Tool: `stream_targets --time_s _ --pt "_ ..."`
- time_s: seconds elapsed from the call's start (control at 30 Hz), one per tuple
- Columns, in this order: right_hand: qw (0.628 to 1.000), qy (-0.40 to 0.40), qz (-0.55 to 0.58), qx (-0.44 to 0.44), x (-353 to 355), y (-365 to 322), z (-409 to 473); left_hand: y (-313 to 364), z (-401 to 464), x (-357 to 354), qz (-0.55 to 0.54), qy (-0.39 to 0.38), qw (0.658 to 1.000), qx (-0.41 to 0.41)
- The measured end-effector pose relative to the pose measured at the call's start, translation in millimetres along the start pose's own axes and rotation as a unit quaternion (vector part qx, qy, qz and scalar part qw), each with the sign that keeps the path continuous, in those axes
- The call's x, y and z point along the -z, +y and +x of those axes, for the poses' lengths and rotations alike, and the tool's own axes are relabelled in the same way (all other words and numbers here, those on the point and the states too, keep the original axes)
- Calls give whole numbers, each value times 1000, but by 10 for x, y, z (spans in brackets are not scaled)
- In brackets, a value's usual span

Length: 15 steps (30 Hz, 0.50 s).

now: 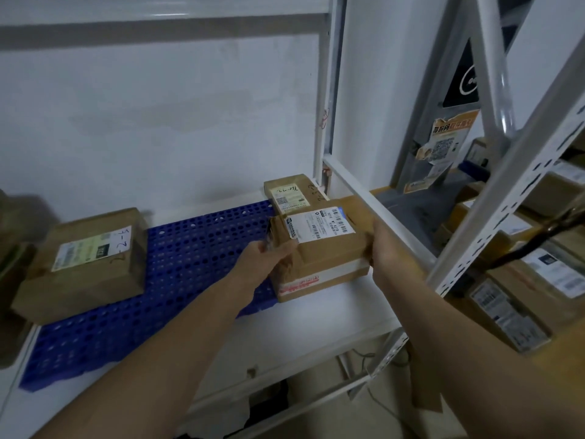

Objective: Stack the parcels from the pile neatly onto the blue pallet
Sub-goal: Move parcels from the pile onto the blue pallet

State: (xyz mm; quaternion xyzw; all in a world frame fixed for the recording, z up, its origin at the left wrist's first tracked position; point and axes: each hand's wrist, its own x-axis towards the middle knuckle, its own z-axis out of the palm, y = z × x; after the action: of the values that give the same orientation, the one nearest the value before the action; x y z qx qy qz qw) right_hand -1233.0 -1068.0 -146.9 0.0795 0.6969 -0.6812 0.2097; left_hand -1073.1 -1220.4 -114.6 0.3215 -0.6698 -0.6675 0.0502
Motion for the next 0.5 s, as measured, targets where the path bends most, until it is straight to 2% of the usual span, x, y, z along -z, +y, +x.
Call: stream_targets --time_s 0.1,0.17,0.3,0.4,0.5 --pt "996 -78 49 -13 53 34 67 -120 -24 26 69 -112 990 -47" --pt "987 -149 61 -25 90 30 131 -162 -29 -18 97 -138 985 -42" --pt "975 -216 26 -39 121 2 250 -114 22 -152 111 -109 988 16" --pt "965 -261 -11 -36 147 -24 292 -108 79 -208 127 -79 989 7" --pt "961 -274 -12 -33 155 -37 310 -100 114 -212 121 -77 989 22"
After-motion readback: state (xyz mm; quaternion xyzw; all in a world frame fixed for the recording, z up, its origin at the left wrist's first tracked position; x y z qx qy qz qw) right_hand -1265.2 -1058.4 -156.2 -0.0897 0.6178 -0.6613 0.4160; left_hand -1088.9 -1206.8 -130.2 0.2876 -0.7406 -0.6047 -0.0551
